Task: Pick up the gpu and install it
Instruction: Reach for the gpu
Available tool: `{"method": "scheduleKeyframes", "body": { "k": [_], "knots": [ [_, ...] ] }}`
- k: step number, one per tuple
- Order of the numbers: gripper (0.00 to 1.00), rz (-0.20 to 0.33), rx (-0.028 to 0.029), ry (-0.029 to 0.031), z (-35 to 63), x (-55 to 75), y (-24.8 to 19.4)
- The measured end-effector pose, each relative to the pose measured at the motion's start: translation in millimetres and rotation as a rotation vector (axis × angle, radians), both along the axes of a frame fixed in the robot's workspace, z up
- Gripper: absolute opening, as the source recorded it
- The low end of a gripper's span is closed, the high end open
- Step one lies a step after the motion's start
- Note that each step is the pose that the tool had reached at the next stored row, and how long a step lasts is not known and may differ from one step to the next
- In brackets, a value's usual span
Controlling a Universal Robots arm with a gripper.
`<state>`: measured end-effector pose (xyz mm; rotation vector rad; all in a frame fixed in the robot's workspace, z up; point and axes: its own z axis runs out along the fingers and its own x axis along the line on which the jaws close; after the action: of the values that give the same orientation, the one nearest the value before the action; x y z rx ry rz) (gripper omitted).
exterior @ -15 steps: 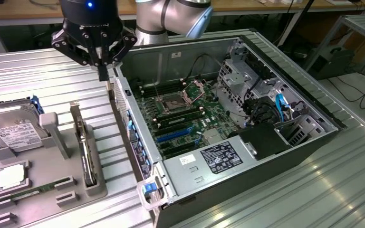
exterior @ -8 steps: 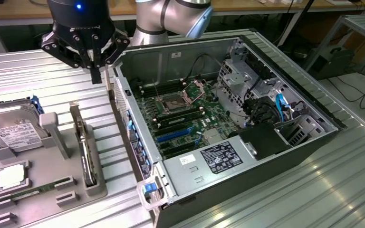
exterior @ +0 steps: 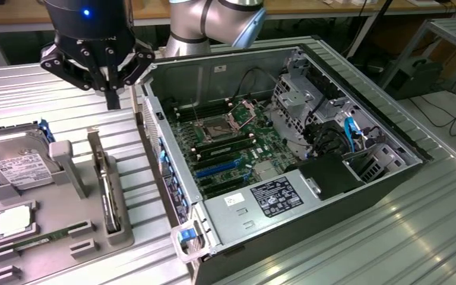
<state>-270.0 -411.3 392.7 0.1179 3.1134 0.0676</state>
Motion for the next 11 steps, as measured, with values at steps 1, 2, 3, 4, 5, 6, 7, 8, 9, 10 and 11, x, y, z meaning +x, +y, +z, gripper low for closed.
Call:
{"method": "scheduleKeyframes", "body": {
  "k": [1,2,3,4,5,6,7,8,9,10,11],
  "knots": [
    [0.11,0.0,0.0001,-0.0001,-0.1,-2.4,-1.9],
    [0.11,0.0,0.0001,-0.0001,-0.1,-3.8,-3.1],
    [0.11,0.0,0.0001,0.0,-0.2,-5.3,-4.5],
    [0.11,0.0,0.0,0.0001,-0.1,-6.6,-6.3],
    [0.11,0.0,0.0,0.0,-0.2,-7.6,-8.0],
    [0.11,0.0,0.0,0.0,-0.3,-8.7,-10.0],
    [0.11,0.0,0.0,0.0001,-0.3,-9.9,-11.7],
    [0.11,0.0,0.0,0.0,-0.4,-11.1,-13.4],
    [0.11,0.001,0.0001,-0.0001,-0.4,-12.0,-15.1],
    [0.11,0.002,-0.0001,0.0001,-0.3,-12.7,-16.3],
    [0.11,0.005,0.0,0.0,-0.3,-13.9,-17.6]
  ]
}}
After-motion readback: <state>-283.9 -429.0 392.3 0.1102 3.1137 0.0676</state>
